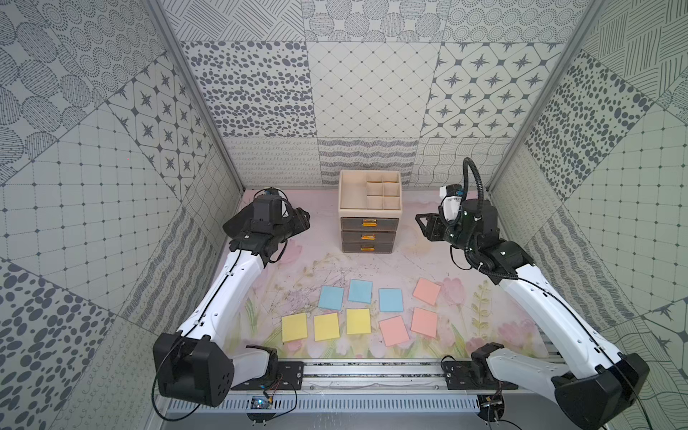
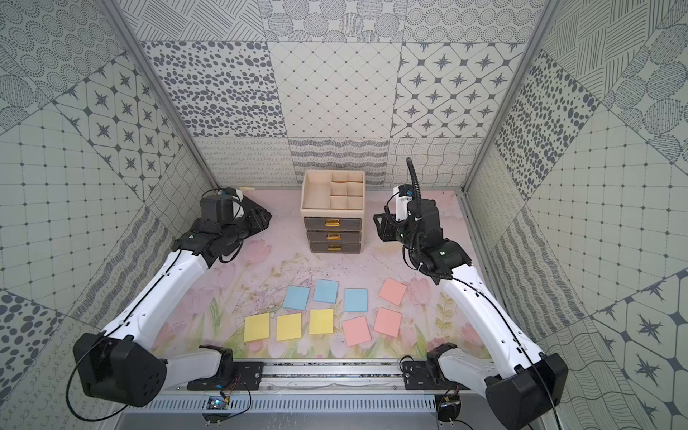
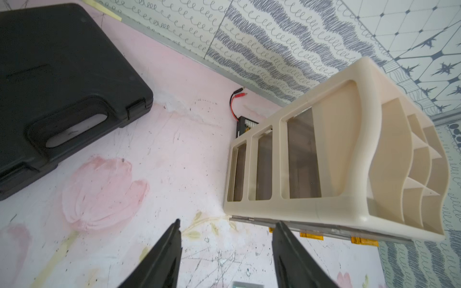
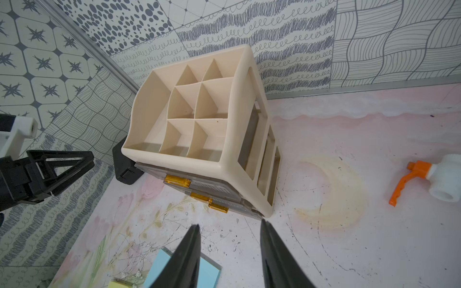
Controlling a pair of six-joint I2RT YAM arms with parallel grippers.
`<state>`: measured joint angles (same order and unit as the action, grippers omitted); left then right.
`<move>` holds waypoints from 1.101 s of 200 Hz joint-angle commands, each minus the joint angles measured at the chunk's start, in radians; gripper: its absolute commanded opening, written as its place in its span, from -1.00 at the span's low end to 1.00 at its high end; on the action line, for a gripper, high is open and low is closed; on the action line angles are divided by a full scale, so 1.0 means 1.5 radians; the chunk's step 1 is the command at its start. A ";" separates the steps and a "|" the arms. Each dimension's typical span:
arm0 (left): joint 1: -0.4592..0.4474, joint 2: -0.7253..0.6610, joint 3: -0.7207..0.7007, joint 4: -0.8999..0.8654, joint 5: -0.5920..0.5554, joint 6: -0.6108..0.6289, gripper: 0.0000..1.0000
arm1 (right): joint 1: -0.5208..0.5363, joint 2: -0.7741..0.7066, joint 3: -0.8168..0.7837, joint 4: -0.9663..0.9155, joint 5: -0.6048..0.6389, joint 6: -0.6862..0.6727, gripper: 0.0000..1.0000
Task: Please put the sticky notes in the drawer by color
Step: Open the drawer in the storage box.
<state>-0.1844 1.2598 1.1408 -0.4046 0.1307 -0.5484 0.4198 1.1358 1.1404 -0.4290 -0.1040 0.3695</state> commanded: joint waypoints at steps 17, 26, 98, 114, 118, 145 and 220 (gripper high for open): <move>-0.009 -0.012 0.042 -0.181 0.002 -0.041 0.40 | 0.015 -0.020 -0.031 0.069 0.033 -0.015 0.02; -0.011 -0.014 0.046 -0.188 -0.003 -0.040 0.44 | 0.016 -0.019 -0.035 0.075 0.037 -0.015 0.08; -0.025 -0.010 0.062 -0.237 -0.022 -0.025 0.51 | 0.052 0.022 -0.023 0.058 0.107 -0.027 0.15; -0.026 -0.009 0.059 -0.234 -0.022 -0.026 0.51 | 0.058 0.028 -0.021 0.062 0.119 -0.021 0.16; -0.027 -0.008 0.059 -0.234 -0.022 -0.027 0.51 | 0.059 0.030 -0.019 0.063 0.118 -0.022 0.16; -0.031 0.001 0.066 -0.233 -0.010 -0.028 0.50 | 0.074 0.033 -0.015 0.064 0.132 -0.020 0.27; -0.040 0.023 0.092 -0.239 -0.004 -0.023 0.51 | 0.077 0.016 -0.024 0.073 0.033 -0.018 0.92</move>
<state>-0.2363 1.2697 1.2407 -0.7380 0.1204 -0.5911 0.5327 1.1862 1.1053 -0.3916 0.0475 0.3428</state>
